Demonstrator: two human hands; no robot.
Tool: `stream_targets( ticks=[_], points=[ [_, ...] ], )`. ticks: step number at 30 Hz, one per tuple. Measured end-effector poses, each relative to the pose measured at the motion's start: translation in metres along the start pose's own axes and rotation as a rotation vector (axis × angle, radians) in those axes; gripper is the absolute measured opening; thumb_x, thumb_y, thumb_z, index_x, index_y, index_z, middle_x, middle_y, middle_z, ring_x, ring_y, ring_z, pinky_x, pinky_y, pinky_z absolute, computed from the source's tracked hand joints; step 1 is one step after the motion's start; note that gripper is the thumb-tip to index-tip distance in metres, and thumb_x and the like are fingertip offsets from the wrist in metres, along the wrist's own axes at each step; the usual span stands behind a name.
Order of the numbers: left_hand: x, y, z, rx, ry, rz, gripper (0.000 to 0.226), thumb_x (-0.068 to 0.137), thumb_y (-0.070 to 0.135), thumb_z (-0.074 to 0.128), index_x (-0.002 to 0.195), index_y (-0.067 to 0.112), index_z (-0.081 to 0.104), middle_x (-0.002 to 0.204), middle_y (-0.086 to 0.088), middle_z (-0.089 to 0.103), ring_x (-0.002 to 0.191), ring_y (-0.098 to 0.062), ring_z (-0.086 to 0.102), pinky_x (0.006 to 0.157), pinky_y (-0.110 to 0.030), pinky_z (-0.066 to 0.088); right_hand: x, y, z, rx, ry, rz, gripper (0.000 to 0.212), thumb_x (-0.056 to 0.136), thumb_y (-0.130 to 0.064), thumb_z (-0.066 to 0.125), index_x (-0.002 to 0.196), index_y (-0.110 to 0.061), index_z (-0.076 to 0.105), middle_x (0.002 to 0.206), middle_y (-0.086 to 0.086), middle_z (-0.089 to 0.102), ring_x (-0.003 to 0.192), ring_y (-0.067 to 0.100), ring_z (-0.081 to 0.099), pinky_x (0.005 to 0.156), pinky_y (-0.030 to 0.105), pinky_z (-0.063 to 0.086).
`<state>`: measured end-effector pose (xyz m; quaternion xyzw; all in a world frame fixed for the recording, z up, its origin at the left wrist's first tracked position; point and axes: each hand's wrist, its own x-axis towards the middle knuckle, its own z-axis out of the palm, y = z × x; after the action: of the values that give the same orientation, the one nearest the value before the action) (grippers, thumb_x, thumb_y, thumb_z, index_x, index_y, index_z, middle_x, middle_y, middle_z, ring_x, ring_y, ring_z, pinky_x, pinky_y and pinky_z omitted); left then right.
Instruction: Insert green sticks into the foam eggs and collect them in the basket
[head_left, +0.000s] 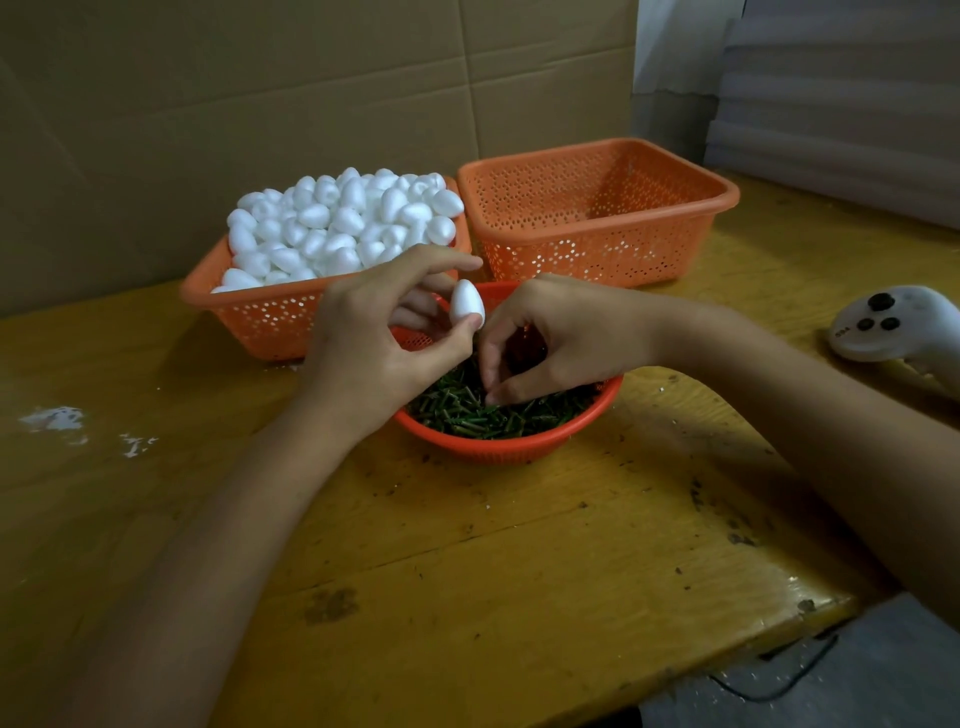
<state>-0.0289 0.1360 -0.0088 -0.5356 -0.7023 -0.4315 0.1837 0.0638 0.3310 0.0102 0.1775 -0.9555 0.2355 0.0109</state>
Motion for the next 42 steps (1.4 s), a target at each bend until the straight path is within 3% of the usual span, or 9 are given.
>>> stream_targets(
  ticks=[3,8,11,17,25,30,33,35,42],
  points=[
    [0.001,-0.001,-0.001,-0.004,0.02,-0.01,0.045,0.088,0.019,0.079,0.131,0.016,0.066,0.104,0.0,0.071,0.095,-0.011,0.073,0.078,-0.031,0.064,0.0,-0.002,-0.001,0.003,-0.001,0.005,0.018,0.088,-0.03,0.082,0.106,-0.026,0.078,0.093,-0.013,0.076,0.086,0.002,0.07,0.082,0.023,0.052],
    [0.0,-0.001,0.001,-0.008,0.05,-0.015,0.048,0.088,0.02,0.079,0.131,0.015,0.059,0.103,0.02,0.065,0.09,-0.009,0.072,0.077,-0.028,0.063,0.001,0.0,-0.001,-0.022,-0.017,-0.002,0.026,0.089,-0.03,0.081,0.115,-0.028,0.078,0.099,-0.015,0.076,0.087,-0.004,0.068,0.078,0.011,0.046],
    [0.0,-0.004,0.0,0.003,0.042,-0.019,0.047,0.088,0.02,0.079,0.131,0.015,0.06,0.103,0.011,0.068,0.089,-0.011,0.072,0.076,-0.035,0.063,0.001,0.001,-0.001,-0.003,-0.028,-0.005,0.018,0.09,-0.024,0.08,0.108,-0.023,0.079,0.099,-0.015,0.077,0.087,-0.005,0.068,0.079,0.01,0.047],
    [0.002,-0.006,0.0,0.047,0.014,0.064,0.037,0.092,0.012,0.076,0.127,0.012,0.068,0.106,-0.004,0.071,0.096,-0.02,0.07,0.076,-0.041,0.063,0.001,0.003,-0.001,0.028,-0.031,-0.011,0.011,0.089,-0.016,0.08,0.099,-0.019,0.077,0.095,-0.012,0.077,0.089,0.002,0.07,0.085,0.024,0.053],
    [0.002,-0.008,0.001,0.096,0.052,0.095,0.023,0.091,0.01,0.077,0.115,0.011,0.074,0.103,0.0,0.07,0.086,-0.014,0.07,0.076,-0.031,0.061,0.0,0.004,-0.005,0.195,0.029,-0.067,0.011,0.091,-0.012,0.08,0.099,-0.006,0.076,0.095,-0.003,0.077,0.089,0.005,0.071,0.085,0.016,0.05],
    [0.001,-0.008,0.002,0.097,0.086,0.083,0.023,0.091,0.012,0.078,0.112,0.01,0.071,0.101,-0.003,0.071,0.083,-0.013,0.072,0.074,-0.028,0.061,0.001,0.008,-0.005,0.298,0.063,-0.066,0.013,0.095,-0.005,0.072,0.102,0.004,0.067,0.102,0.008,0.078,0.099,0.017,0.075,0.089,0.028,0.058],
    [0.001,-0.008,0.002,0.098,0.09,0.072,0.022,0.092,0.015,0.077,0.112,0.01,0.07,0.1,-0.003,0.071,0.081,-0.015,0.072,0.072,-0.031,0.061,0.002,0.009,-0.004,0.367,0.064,-0.041,0.016,0.098,-0.004,0.069,0.101,0.009,0.06,0.1,0.012,0.079,0.095,0.032,0.075,0.076,0.029,0.058],
    [0.001,-0.008,0.001,0.102,0.091,0.063,0.021,0.094,0.018,0.075,0.113,0.01,0.069,0.1,-0.003,0.071,0.08,-0.018,0.072,0.071,-0.037,0.061,0.003,0.009,-0.003,0.387,0.08,-0.019,0.017,0.098,-0.006,0.069,0.101,0.008,0.059,0.096,0.013,0.079,0.088,0.041,0.072,0.071,0.042,0.058],
    [0.001,-0.006,0.002,0.105,0.069,0.077,0.02,0.098,0.027,0.071,0.111,0.012,0.072,0.099,-0.002,0.069,0.081,-0.019,0.069,0.07,-0.042,0.058,0.002,0.006,-0.002,0.424,0.177,0.027,0.024,0.087,-0.004,0.079,0.099,0.01,0.065,0.084,0.016,0.077,0.074,0.041,0.072,0.072,0.057,0.057]
  ],
)
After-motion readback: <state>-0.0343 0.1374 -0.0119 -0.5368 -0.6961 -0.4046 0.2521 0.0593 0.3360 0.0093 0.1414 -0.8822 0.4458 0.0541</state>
